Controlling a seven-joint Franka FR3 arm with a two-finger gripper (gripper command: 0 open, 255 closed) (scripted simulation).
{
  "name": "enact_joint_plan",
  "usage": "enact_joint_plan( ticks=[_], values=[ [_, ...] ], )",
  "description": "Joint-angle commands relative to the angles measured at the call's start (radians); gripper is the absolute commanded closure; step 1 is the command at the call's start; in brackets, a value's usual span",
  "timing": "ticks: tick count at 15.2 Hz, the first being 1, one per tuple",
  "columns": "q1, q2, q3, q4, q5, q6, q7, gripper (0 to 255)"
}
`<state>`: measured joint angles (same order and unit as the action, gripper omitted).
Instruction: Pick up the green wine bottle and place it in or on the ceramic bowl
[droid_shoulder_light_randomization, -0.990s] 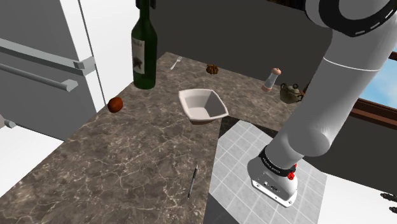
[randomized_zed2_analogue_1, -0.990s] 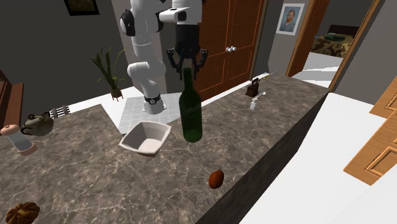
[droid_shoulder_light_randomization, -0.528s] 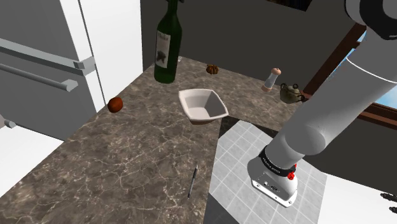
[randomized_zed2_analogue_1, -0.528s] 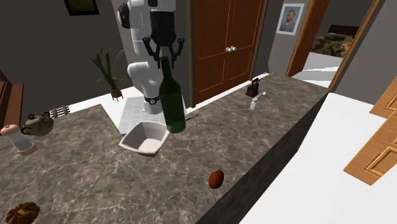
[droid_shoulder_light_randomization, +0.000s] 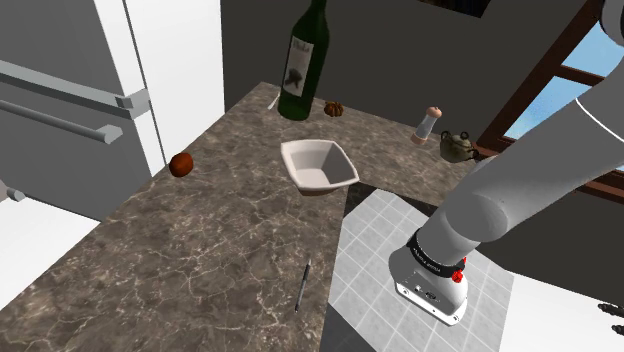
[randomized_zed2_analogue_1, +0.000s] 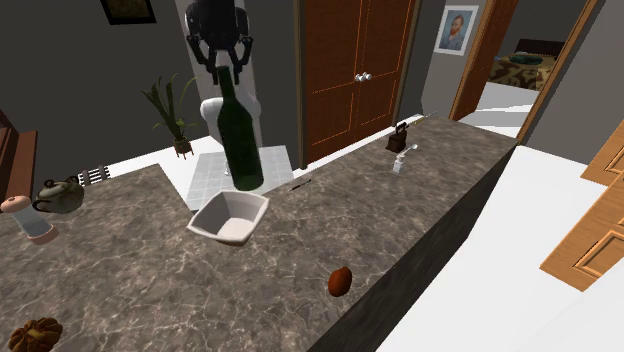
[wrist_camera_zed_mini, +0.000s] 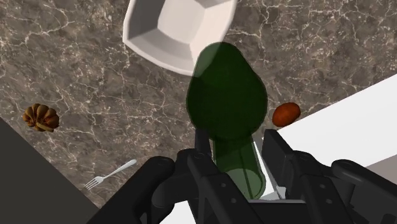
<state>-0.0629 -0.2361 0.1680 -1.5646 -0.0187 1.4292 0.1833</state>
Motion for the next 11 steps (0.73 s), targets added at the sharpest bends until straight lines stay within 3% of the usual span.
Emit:
enact_joint_plan(
  ticks=[1, 6, 11],
  values=[
    [-0.013, -0.052, -0.029, -0.028, 0.006, -0.021, -0.043, 255],
    [-0.043, -0.139, -0.111, -0.037, -0.002, -0.097, -0.158, 255],
    [-0.042, -0.182, -0.113, -0.152, 0.0, -0.025, -0.157, 255]
  ],
)
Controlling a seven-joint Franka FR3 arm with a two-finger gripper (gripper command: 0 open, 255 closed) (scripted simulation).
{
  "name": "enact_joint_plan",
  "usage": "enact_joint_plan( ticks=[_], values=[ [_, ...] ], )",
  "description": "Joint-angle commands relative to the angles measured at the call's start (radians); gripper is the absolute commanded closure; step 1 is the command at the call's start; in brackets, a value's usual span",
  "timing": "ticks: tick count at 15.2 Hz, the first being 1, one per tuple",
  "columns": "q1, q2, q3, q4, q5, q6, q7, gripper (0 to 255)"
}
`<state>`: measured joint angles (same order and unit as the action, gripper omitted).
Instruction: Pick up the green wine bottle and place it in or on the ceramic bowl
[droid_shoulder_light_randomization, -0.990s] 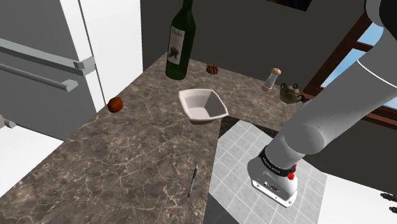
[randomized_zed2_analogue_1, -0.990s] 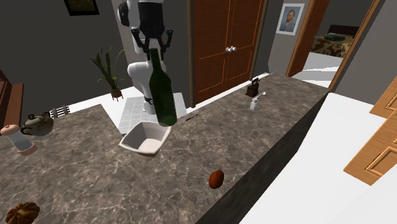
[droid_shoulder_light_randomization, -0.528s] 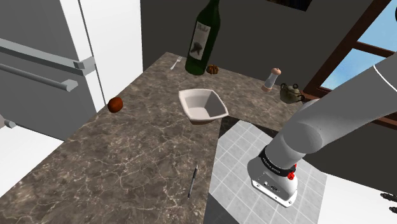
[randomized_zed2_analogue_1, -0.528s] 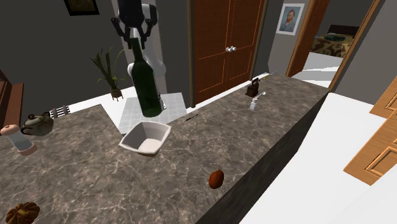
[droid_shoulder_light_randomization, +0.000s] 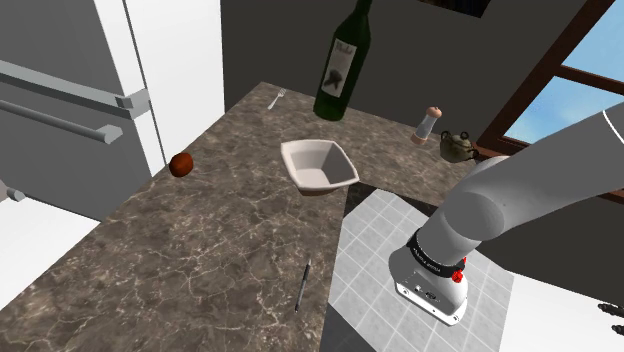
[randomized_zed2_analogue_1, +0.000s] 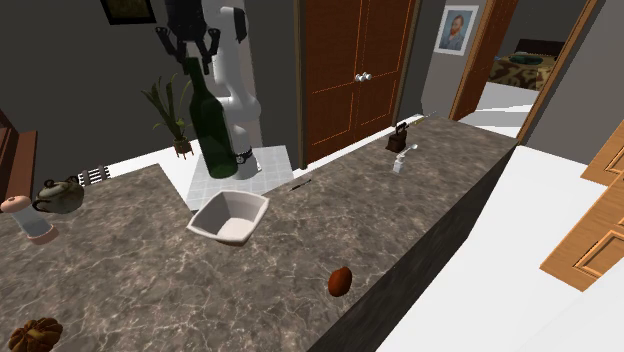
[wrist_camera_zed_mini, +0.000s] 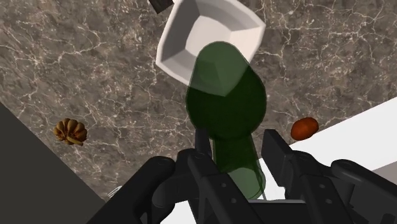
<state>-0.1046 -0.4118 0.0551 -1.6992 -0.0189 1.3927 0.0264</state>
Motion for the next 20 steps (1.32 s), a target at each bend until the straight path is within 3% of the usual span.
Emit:
enact_joint_plan(
  ticks=[1, 20],
  values=[
    [0.0, -0.014, 0.0, -0.039, 0.001, 0.025, 0.0, 255],
    [0.004, -0.119, -0.002, -0.395, 0.005, 0.277, 0.005, 255]
  ],
)
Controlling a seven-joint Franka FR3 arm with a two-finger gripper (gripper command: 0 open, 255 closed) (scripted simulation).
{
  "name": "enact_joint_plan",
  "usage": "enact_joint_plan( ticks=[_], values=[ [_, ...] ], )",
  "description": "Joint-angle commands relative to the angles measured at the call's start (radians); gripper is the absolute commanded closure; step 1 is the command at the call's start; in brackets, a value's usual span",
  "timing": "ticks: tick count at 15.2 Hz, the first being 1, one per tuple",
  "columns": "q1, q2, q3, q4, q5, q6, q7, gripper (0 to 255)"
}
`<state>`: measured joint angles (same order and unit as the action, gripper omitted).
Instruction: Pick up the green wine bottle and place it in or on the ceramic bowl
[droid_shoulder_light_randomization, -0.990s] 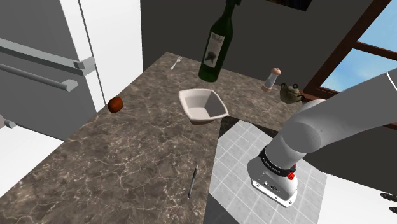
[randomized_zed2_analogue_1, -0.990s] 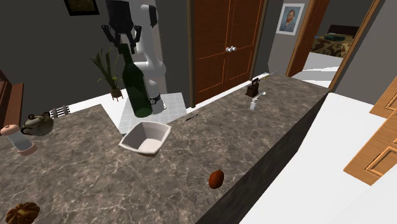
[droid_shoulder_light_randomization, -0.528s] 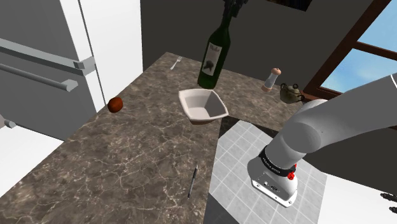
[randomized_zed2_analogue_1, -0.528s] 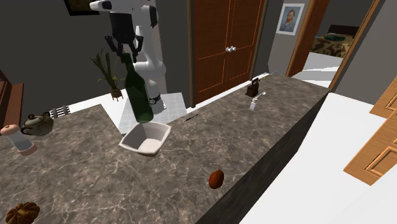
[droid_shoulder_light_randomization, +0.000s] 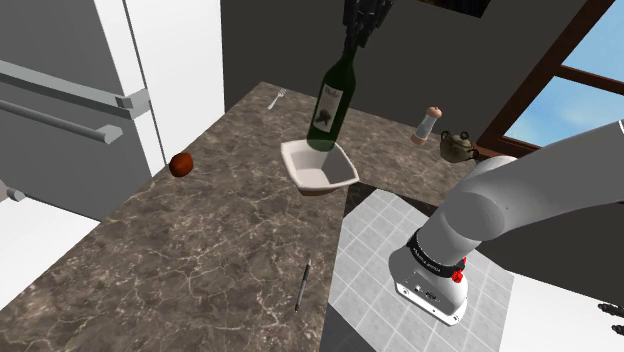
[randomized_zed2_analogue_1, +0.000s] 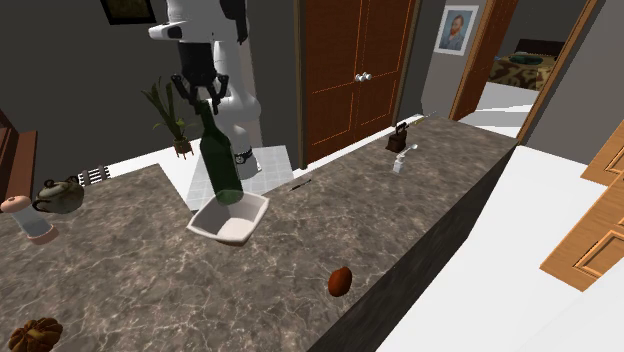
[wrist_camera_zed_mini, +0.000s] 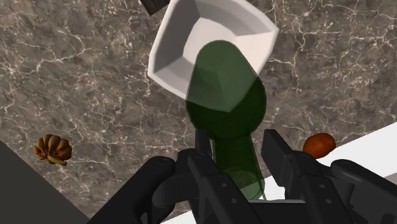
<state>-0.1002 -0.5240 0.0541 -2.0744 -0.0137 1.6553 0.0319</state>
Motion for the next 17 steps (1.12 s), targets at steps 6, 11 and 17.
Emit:
enact_joint_plan(
  ticks=[6, 11, 17],
  values=[
    [0.001, -0.024, 0.0, -0.115, 0.001, 0.092, 0.001, 255],
    [0.002, -0.033, 0.0, -0.189, 0.001, 0.157, 0.003, 255],
    [0.002, -0.035, 0.001, -0.225, 0.001, 0.191, 0.004, 255]
  ],
)
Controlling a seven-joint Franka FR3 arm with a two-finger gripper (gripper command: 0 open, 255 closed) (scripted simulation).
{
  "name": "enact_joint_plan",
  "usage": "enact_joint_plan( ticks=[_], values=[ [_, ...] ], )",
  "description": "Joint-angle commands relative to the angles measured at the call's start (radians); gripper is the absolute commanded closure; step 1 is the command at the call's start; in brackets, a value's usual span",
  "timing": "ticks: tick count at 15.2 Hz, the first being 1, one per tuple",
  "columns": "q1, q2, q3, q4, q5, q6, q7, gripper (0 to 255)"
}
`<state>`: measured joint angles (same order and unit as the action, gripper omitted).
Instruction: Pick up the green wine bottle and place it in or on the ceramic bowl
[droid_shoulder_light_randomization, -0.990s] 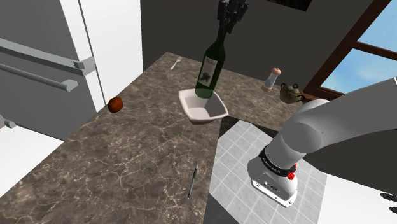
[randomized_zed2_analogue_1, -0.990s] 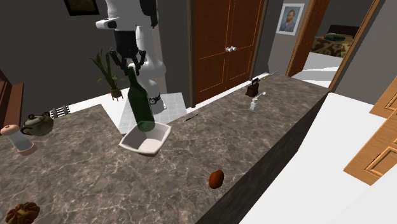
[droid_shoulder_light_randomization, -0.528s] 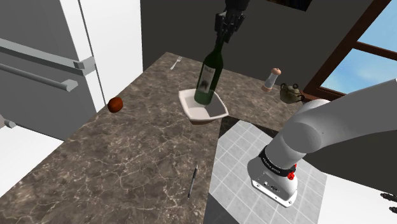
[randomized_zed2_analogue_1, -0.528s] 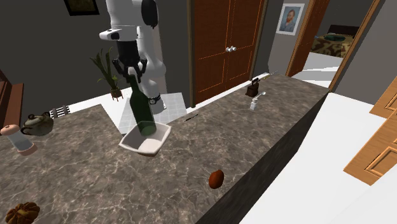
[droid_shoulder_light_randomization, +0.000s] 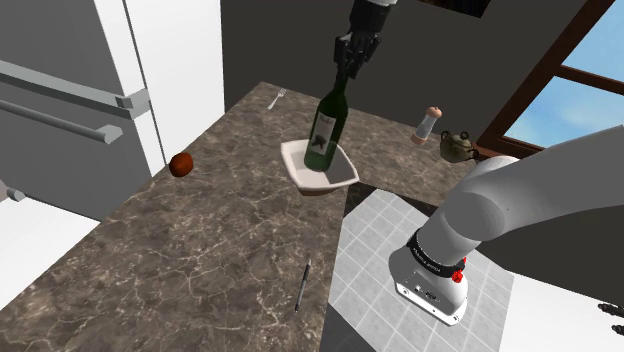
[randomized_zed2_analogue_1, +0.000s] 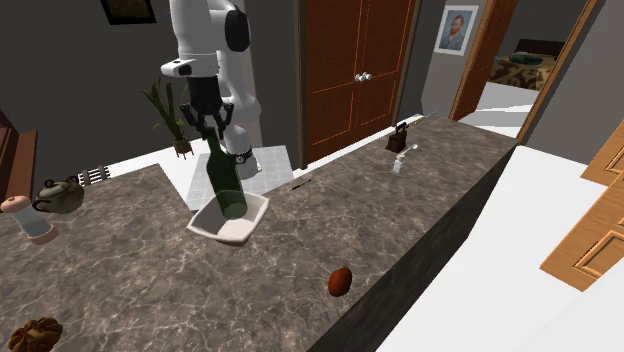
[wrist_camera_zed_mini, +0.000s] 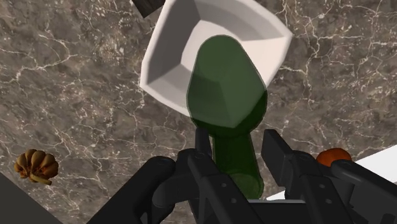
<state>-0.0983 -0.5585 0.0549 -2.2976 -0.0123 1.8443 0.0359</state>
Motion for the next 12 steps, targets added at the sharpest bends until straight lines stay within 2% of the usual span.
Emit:
enact_joint_plan(
  ticks=[1, 5, 6, 11, 12],
  values=[
    [0.0, -0.001, 0.0, -0.002, 0.0, 0.002, 0.0, 255],
    [0.0, -0.001, 0.0, -0.002, 0.0, 0.002, 0.0, 255],
    [0.0, -0.001, 0.0, -0.002, 0.0, 0.002, 0.0, 0],
    [0.0, -0.001, 0.0, -0.002, 0.0, 0.002, 0.0, 0],
    [0.0, -0.003, 0.0, 0.03, 0.0, -0.032, 0.0, 0]
  ],
)
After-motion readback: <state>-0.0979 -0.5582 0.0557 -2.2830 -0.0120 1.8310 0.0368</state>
